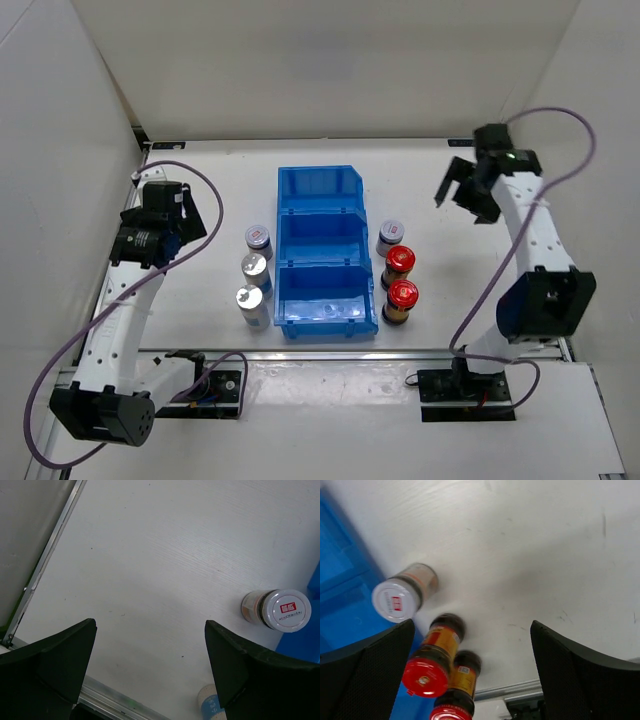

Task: Organize the condiment bottles

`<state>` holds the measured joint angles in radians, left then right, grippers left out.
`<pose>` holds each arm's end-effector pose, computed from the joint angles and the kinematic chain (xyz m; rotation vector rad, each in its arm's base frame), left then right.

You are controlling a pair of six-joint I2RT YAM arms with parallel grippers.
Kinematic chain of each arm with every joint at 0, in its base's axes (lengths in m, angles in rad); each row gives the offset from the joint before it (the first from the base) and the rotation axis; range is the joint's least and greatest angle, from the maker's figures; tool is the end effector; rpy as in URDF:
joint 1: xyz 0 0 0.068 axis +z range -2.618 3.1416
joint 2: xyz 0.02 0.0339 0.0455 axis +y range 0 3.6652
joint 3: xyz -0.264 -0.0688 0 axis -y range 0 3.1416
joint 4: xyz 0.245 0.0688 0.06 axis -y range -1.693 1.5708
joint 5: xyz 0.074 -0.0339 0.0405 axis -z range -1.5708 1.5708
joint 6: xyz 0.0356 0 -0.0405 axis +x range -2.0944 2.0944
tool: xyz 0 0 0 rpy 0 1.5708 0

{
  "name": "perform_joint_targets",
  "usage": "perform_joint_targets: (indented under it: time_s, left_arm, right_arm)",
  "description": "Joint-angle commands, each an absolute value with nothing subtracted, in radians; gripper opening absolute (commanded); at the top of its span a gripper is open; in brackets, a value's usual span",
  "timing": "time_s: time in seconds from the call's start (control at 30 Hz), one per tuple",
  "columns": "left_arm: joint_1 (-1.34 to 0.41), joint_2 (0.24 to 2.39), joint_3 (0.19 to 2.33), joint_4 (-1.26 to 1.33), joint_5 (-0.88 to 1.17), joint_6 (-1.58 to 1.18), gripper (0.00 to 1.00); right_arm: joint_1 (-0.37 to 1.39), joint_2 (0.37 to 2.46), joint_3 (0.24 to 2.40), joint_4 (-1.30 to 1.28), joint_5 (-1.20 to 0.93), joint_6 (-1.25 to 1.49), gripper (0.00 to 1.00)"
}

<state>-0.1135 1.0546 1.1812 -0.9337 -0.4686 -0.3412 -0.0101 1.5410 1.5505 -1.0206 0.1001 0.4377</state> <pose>0.1988 -0.0065 0.3572 -0.4765 2.2420 0.3241 0.3146 -0.0067 0.3470 0.6076 2.5015 0.0310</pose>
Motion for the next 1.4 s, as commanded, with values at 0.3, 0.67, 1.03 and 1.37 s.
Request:
perform_joint_targets:
  time_s: [0.3, 0.67, 1.03, 1.37]
  left_arm:
    - [-0.160, 0.957, 1.092, -0.925, -0.362, -0.330, 1.00]
    - [-0.160, 0.948, 1.063, -0.934, -0.436, -0.339, 1.00]
    - [-0.160, 0.957, 1.052, -0.925, -0.397, -0.330, 1.00]
    - [-0.160, 0.986, 1.034, -0.907, -0.397, -0.311, 1.00]
  right_arm:
    - [0.429, 1.903, 1.928, -1.264, 0.356, 0.328, 0.99]
    - [0.477, 1.980, 1.812, -1.180, 0.161, 0.347, 0.99]
    - [0.445, 2.036, 1.750, -1.109, 0.138, 0.347, 0.99]
    - [0.417, 2.146, 1.891, -1.175, 0.184, 0.337, 0.61]
